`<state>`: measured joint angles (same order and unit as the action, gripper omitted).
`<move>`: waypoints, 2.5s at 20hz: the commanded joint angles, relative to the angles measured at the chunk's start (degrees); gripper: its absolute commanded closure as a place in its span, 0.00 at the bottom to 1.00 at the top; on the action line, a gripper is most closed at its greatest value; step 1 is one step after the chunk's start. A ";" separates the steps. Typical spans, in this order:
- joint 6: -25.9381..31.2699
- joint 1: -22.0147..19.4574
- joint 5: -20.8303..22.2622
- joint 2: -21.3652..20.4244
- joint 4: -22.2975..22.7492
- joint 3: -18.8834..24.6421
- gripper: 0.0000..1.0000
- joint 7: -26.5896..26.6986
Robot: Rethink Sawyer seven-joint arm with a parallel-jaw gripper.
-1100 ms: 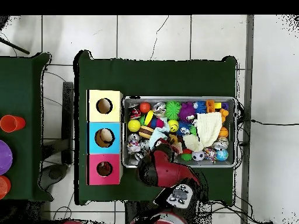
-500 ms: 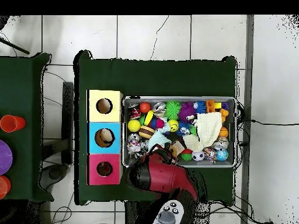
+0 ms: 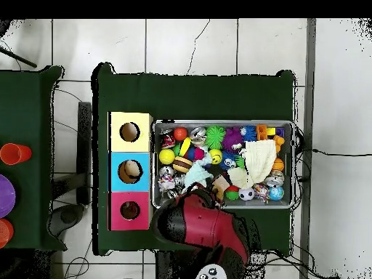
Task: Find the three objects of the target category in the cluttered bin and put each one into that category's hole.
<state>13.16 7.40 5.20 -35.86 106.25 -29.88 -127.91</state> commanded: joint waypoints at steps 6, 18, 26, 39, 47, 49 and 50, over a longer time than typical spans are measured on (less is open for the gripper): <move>20.15 8.44 1.08 -2.08 -6.53 -4.05 1.00 -4.71; 28.38 17.01 0.12 -0.83 -9.54 -7.91 1.00 -8.24; 28.53 20.58 -1.38 2.75 -11.83 -9.04 1.00 -11.92; 27.02 24.40 -9.89 7.14 -14.89 -7.56 1.00 -17.81; 28.51 26.42 -16.05 8.48 -16.85 -7.69 1.00 -19.71; 28.53 27.18 -17.48 8.38 -16.38 -7.47 1.00 -20.12; 28.29 27.43 -18.10 8.39 -16.27 -7.24 1.00 -20.24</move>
<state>35.33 34.54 -7.83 -29.65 92.01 -40.64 -129.65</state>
